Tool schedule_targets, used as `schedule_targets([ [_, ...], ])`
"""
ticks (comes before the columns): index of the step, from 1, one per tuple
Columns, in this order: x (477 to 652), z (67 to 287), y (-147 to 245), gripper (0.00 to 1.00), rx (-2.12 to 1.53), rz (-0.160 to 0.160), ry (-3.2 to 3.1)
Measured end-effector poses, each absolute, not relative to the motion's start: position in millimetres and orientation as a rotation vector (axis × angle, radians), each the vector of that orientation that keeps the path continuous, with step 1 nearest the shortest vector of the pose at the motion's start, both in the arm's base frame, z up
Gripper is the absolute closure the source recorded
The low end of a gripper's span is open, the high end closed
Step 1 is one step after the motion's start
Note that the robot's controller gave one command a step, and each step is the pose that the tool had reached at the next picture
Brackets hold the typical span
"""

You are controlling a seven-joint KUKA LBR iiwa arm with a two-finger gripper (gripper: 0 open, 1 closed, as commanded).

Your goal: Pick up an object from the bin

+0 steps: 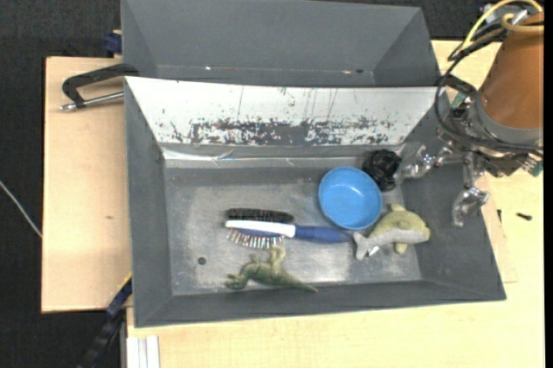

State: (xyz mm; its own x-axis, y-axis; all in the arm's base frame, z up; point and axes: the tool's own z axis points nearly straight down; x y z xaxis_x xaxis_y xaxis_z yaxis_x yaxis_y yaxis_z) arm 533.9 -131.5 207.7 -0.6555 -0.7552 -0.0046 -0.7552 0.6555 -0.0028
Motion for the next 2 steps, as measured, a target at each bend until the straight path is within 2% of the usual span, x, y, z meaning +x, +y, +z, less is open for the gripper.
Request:
schedule_targets([
  [1, 491.8, 75, -90, 0.0, -1.506, 0.009, 2.762],
  [2, 504.4, 70, -99, 0.0, -1.269, 0.001, 2.869],
])
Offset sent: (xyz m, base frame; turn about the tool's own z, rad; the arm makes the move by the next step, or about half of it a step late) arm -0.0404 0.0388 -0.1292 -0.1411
